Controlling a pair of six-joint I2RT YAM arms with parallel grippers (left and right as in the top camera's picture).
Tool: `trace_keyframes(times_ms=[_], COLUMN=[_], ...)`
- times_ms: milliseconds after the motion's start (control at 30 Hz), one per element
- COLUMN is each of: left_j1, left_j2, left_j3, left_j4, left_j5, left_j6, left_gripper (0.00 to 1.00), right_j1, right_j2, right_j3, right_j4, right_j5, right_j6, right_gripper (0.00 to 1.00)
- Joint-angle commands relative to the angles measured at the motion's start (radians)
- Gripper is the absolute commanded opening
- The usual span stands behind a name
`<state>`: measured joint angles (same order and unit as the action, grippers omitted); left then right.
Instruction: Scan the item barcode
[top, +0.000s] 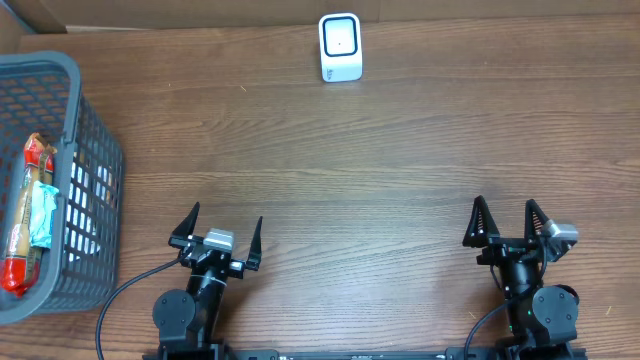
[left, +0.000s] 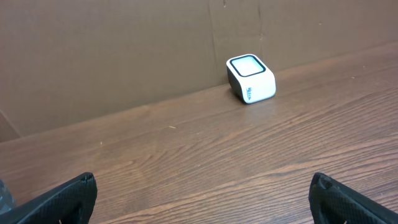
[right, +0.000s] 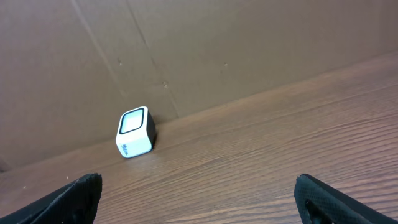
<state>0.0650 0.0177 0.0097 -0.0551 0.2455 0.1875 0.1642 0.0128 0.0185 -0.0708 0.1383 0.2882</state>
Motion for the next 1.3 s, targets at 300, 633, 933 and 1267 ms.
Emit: trace_keyframes(times_ms=[300, 633, 933, 1267], left_j1=[-0.010, -0.010, -0.010, -0.010], left_j2=[-0.011, -0.011, -0.011, -0.011], left_j3=[-0.005, -0.005, -0.005, -0.005], left_j4=[0.000, 0.000, 0.000, 0.000], left_j5=[-0.009, -0.009, -0.009, -0.009], left_j6=[0.015, 0.015, 0.015, 0.015], left_gripper=[1.00, 1.00, 1.00, 1.00], right_j1=[0.014, 0.014, 0.014, 0.014], right_j2=[-0.010, -0.010, -0.010, -0.010], right_j3=[-0.011, -0.011, -0.010, -0.011], right_j4=[0.003, 0.003, 0.003, 0.003], right_j5=[0.003, 0.003, 0.003, 0.003], right_j6=[0.003, 0.003, 0.003, 0.004], right_gripper=[1.00, 1.00, 1.00, 1.00])
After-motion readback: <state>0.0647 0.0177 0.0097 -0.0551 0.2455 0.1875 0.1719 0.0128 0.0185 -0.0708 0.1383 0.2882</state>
